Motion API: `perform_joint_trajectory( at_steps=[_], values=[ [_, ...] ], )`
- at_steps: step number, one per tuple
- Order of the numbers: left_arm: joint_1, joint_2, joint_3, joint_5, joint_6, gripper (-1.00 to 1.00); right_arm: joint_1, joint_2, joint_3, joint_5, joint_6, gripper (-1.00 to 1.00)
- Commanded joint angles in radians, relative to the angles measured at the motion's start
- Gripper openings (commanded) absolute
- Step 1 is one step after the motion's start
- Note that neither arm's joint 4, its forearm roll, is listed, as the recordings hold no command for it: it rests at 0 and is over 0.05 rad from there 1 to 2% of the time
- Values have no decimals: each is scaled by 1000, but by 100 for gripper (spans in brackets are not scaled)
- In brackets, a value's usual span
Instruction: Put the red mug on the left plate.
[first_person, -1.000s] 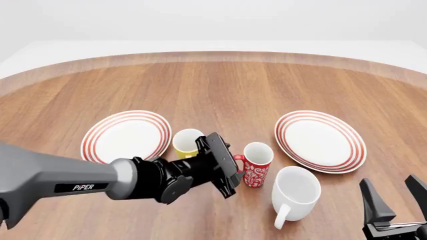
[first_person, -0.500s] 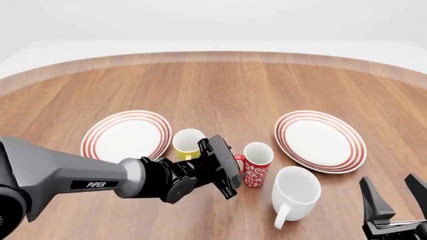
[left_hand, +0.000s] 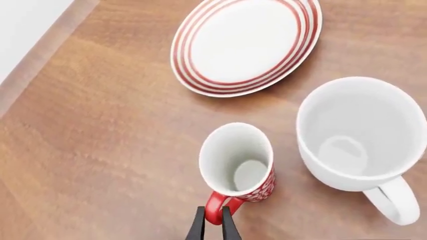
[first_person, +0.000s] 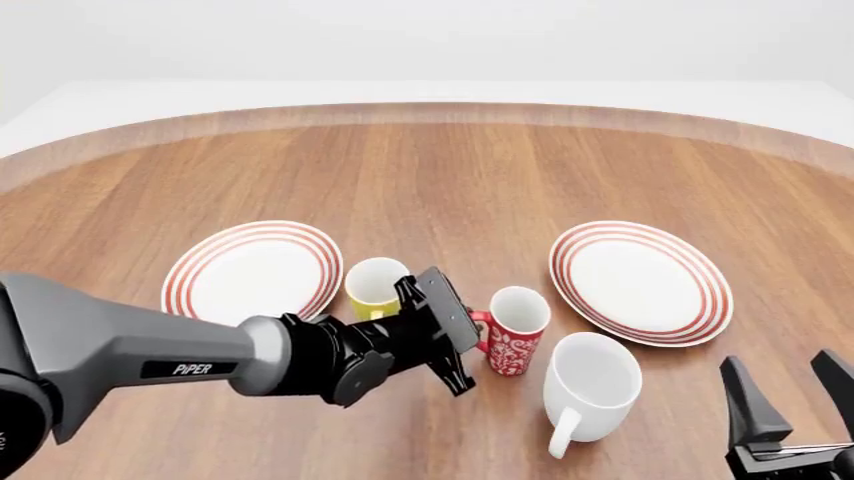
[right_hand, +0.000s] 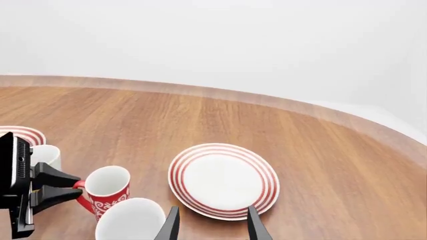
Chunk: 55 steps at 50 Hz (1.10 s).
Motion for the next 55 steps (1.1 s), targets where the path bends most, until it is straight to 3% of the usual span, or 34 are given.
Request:
perform_joint_trajectory(
  at_steps=[1,20,55],
  values=[
    [-11,-6,7,3,-9,-100,-1,-5,0,6,0,100],
    [21,-57,5,4,-53,-100,-1,16,0,-19,-4,100],
    [46,-201,23,60,-47,-100,-1,6,0,-10,-13,100]
  ],
)
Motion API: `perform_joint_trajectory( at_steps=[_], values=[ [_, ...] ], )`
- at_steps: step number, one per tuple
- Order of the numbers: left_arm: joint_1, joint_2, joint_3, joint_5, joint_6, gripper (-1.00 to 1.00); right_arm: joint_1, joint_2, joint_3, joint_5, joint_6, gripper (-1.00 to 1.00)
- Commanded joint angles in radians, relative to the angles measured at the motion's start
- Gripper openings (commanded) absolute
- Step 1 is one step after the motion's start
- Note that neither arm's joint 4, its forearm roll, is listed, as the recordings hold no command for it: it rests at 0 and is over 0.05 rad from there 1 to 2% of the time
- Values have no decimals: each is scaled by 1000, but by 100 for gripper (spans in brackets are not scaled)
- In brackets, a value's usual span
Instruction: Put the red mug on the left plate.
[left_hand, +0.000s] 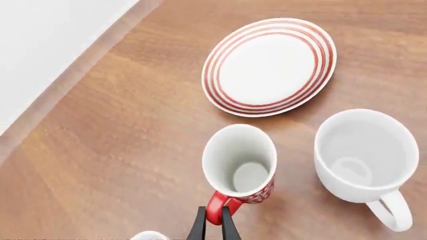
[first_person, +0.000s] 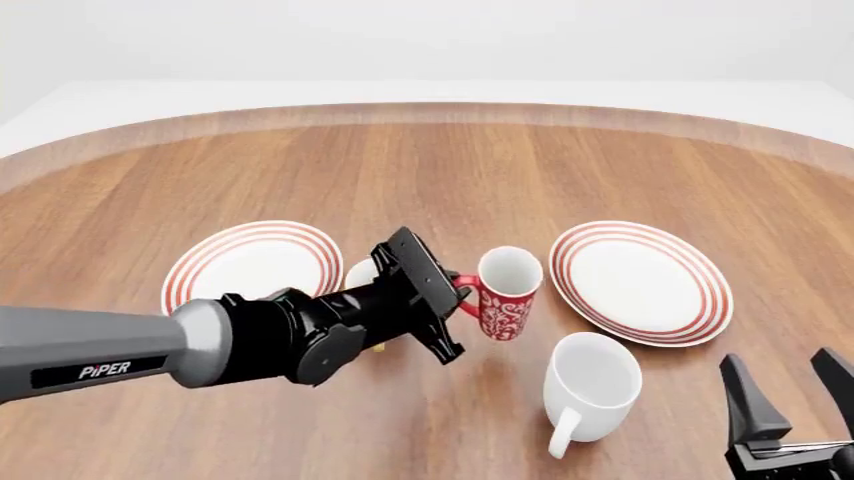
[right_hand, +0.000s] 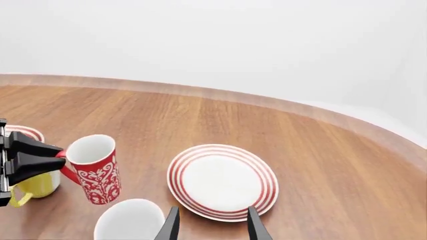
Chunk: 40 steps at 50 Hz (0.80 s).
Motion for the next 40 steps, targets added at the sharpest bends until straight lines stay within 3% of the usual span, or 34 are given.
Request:
perform_joint_trajectory(
  at_steps=[1,25,40],
  values=[
    [9,-43,4,15,8,-100,0,-9,0,9,-3,100],
    [47,-155,41,54,-5,-100,-1,-43,0,36,-10,100],
    [125,-219,77,48,-14,-100,4,-46,0,41,-13,100]
  ],
)
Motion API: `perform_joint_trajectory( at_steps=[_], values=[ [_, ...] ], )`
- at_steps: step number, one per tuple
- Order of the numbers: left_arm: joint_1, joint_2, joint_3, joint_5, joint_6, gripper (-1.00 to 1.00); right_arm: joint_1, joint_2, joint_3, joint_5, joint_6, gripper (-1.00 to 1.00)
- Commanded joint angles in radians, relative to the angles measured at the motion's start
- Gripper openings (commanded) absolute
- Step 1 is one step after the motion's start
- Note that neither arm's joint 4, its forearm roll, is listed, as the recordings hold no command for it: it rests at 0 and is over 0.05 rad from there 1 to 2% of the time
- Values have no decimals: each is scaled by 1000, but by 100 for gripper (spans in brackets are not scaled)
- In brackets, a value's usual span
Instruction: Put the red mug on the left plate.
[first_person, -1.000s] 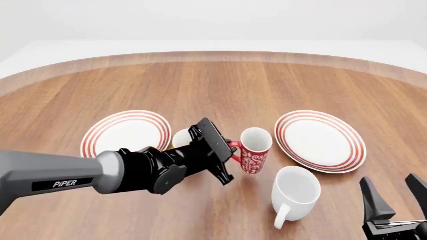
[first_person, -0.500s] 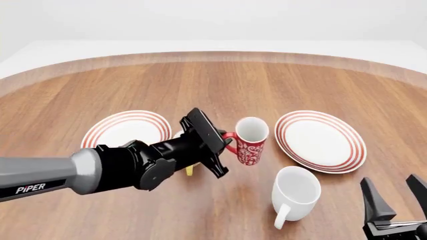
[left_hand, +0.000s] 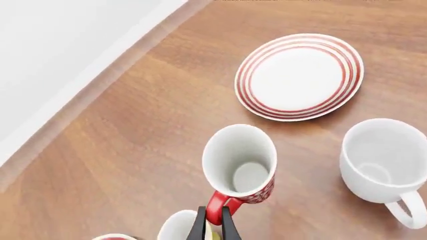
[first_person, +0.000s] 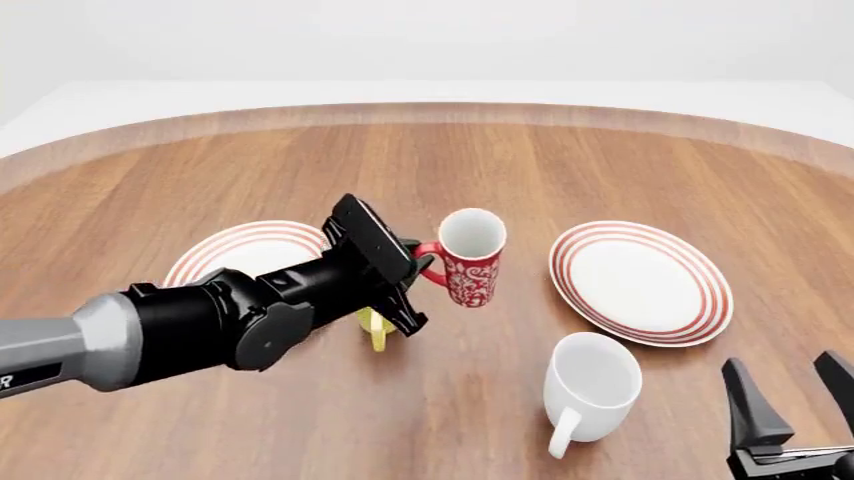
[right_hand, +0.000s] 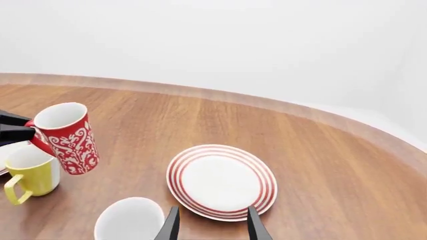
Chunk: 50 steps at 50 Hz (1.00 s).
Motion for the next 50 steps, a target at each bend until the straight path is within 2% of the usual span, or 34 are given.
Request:
perform_joint_trajectory(
  at_steps=[1,8,31,50],
  values=[
    [47,-52,24,-4,0,-100,3,-5,0,5,-3,100],
    [94,-63,51,-29,4,-100,3,23,0,-24,-4,100],
    [218,-145,68,-2,-12,-100,-1,18,0,-17,-3,100],
    [399,-145,113,-56,-6,-100,-3,6,0,-2,-2,100]
  ],
)
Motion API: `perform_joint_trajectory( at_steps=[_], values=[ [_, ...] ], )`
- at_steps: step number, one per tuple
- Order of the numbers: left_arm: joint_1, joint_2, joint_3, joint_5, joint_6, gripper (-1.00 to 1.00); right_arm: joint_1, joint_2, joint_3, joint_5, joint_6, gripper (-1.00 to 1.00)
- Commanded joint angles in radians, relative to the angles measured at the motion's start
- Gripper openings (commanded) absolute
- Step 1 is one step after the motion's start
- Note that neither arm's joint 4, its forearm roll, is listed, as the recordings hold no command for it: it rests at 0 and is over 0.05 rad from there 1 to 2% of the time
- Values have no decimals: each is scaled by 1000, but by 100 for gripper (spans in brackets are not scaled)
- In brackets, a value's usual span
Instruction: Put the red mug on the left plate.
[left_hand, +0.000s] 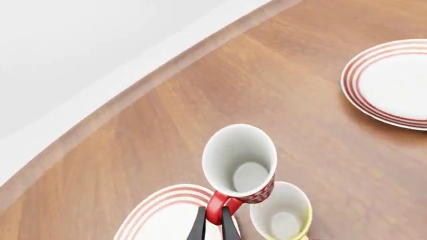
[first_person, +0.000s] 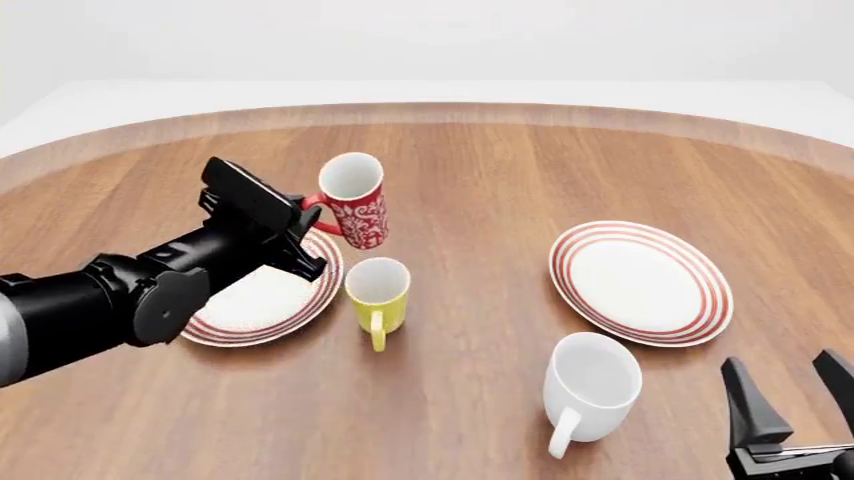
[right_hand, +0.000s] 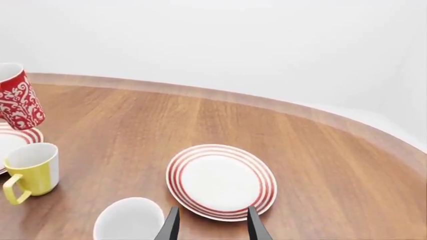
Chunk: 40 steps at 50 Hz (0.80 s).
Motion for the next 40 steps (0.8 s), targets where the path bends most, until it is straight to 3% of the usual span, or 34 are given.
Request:
perform_joint_trajectory(
  at_steps=[1,13,40],
  values=[
    [99,-1,25,-33,11,-100,-2,-9,0,10,1,100],
    [231,12,66,-102,5,-100,-2,-23,0,24,0,100],
    [352,96,194,-350,-15,-100,-1,8,0,-9,-3,100]
  ],
)
